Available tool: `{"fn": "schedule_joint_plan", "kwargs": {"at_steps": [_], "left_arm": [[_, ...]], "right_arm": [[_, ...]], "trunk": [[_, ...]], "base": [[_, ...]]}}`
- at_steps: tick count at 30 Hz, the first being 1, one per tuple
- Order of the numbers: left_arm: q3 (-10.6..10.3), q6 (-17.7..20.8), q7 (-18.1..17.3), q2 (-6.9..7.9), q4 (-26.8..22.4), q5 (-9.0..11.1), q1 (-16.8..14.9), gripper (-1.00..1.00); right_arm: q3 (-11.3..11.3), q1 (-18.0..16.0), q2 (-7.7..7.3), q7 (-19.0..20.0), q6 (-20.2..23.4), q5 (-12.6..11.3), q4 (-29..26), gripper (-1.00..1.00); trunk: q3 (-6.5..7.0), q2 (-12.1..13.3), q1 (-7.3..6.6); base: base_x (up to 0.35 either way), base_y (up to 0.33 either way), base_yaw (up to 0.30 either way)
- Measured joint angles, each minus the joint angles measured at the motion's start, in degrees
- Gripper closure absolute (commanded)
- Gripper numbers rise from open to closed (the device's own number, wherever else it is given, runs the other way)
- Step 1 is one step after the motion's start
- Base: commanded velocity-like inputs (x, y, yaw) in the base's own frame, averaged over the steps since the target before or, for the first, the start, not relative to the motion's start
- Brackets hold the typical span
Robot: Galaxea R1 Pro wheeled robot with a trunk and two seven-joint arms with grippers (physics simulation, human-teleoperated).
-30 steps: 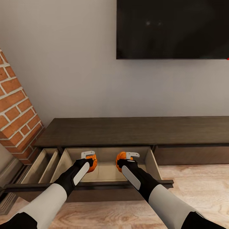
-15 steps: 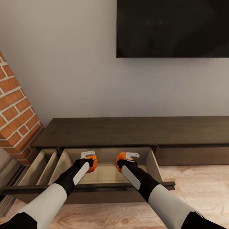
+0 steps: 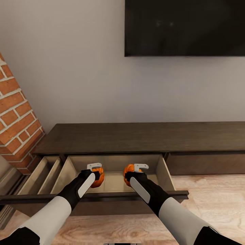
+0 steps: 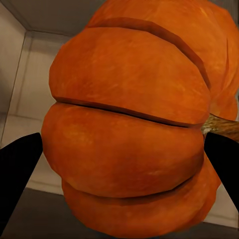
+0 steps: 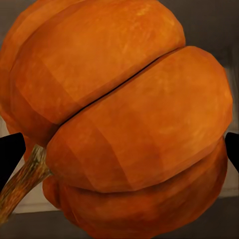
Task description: Place each of the two pumpkins and all three candles from the living room inside a cabinet in the living room (use any cabinet), then make sure every cabinet is closed, and position the cauldron so it is next to a table in the living room.
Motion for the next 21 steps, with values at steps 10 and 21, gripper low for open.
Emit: {"fn": "schedule_joint_plan", "kwargs": {"at_steps": [10,21], "left_arm": [[-0.1,-0.1,0.2,-0.01,0.0,-0.4,0.0,1.00],[-0.1,-0.1,0.3,-0.01,0.0,-0.2,0.0,1.00]], "right_arm": [[0.0,0.0,-0.01,0.0,-0.4,0.2,-0.3,1.00],[0.0,0.0,-0.02,0.0,-0.5,0.2,-0.3,1.00]], "trunk": [[-0.90,-2.0,1.10],[-0.90,-2.0,1.08]], "base": [[0.000,0.000,0.000],[0.045,0.000,0.000]]}}
